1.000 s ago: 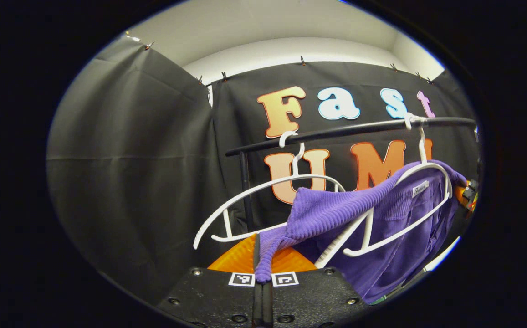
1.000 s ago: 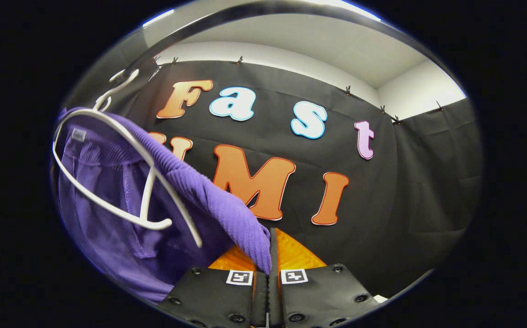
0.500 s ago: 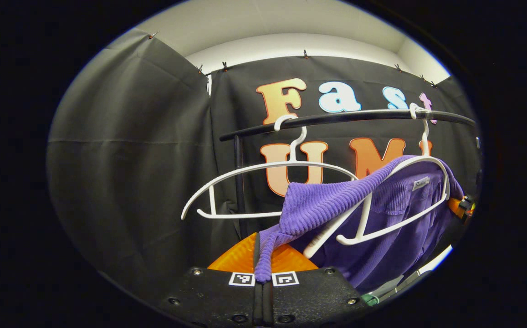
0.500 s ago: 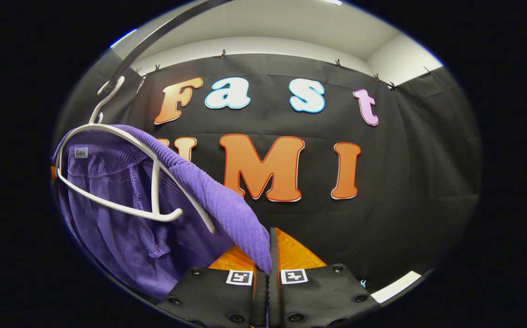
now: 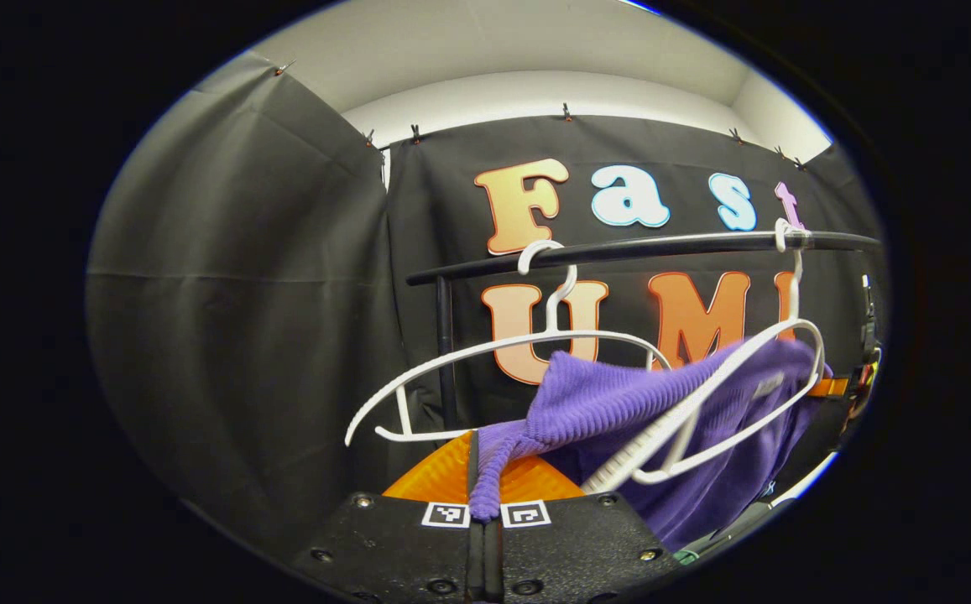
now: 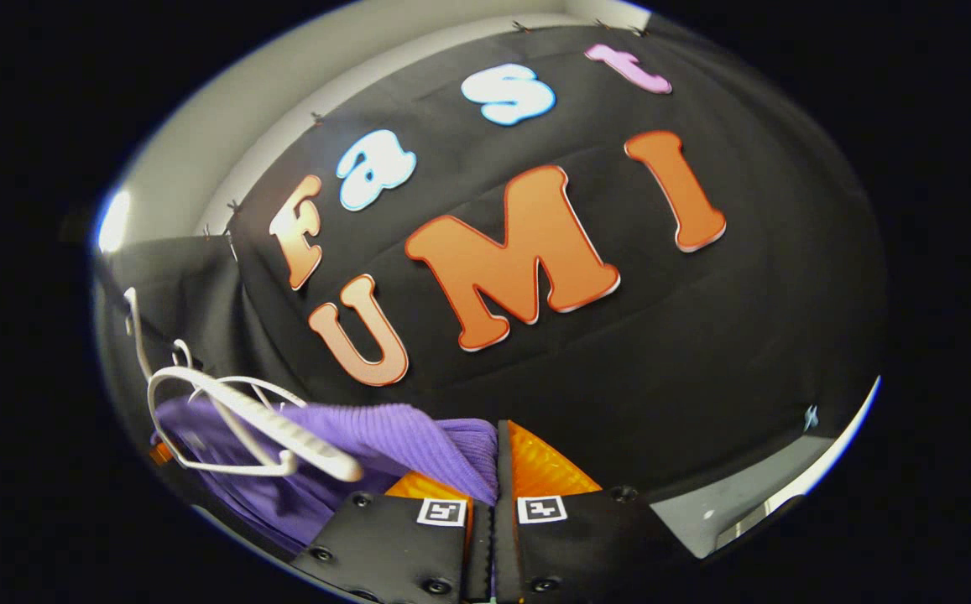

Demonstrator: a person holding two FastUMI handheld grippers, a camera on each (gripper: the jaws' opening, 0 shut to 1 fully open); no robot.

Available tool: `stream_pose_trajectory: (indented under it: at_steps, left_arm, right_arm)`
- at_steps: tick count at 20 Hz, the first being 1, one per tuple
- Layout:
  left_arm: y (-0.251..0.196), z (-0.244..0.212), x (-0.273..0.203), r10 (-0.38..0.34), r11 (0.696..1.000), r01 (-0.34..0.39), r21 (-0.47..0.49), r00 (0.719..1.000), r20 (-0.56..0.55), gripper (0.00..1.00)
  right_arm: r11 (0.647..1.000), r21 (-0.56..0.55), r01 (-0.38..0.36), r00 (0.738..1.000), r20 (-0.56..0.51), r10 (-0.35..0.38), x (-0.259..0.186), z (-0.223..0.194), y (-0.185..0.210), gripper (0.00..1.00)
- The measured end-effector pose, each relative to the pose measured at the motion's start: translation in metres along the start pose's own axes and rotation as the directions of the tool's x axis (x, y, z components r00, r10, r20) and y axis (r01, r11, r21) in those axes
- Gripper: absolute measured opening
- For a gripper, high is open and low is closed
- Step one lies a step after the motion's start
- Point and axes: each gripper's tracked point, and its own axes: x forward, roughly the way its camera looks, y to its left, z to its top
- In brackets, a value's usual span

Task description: Grasp the clothes on the hanger with both hands and then place them into the laundry hamper below.

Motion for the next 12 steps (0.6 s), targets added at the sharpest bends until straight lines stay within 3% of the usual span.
stream_pose_trajectory:
  at_steps: [1,7,12]
  left_arm:
    - [-0.006,-0.007,0.0,-0.022,1.0,0.021,-0.018,1.0,-0.02,0.0]
    - [-0.02,-0.038,-0.008,-0.031,0.998,0.035,0.048,0.997,-0.074,0.0]
    - [-0.019,-0.06,-0.027,-0.031,0.999,0.032,0.007,0.993,-0.11,0.0]
  right_arm:
    - [0.998,0.046,-0.029,0.998,-0.047,0.031,0.007,-0.011,-0.001,0.09]
    - [0.997,0.071,0.027,0.992,-0.127,-0.018,0.007,-0.065,-0.035,0.09]
    - [0.995,0.091,0.048,0.987,-0.154,-0.034,-0.011,-0.09,-0.055,0.09]
